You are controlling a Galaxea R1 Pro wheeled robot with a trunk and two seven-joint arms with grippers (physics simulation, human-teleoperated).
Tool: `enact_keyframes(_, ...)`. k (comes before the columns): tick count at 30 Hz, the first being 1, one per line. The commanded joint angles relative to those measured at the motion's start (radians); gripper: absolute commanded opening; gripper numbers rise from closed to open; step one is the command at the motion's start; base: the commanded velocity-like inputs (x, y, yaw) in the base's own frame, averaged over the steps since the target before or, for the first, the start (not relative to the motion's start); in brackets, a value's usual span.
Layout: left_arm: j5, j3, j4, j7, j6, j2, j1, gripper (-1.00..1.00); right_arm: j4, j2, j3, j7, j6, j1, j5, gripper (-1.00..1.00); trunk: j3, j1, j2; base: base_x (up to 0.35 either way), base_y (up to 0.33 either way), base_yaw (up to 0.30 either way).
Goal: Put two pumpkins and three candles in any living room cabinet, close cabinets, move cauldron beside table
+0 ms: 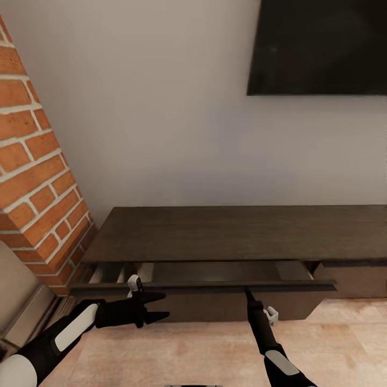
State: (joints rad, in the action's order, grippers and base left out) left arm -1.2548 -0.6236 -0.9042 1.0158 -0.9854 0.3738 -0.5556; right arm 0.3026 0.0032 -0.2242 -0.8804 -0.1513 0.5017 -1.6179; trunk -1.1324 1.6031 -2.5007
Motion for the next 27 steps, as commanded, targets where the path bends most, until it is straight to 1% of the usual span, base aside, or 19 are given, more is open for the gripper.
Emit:
enact_keyframes(1,-0.005,-0.003,0.001,0.003,-0.005,0.001,-0.001,1.0,0.001,0.0,-0.017,-0.033,-0.01,0.001,-0.004,-1.0,-0.001,-0.001,-0.001,-0.264,0.0,0.0)
enact_keyframes(9,-0.004,-0.003,0.001,0.002,-0.004,0.001,-0.001,1.0,0.001,0.0,-0.017,-0.033,-0.01,0.002,-0.004,-1.0,-0.001,-0.001,-0.001,-0.226,0.0,0.0)
enact_keyframes(27,-0.003,-0.004,0.001,0.003,-0.004,0.001,-0.001,1.0,0.001,0.0,-0.017,-0.033,-0.01,0.002,-0.004,-1.0,-0.001,-0.001,-0.001,-0.084,0.0,0.0)
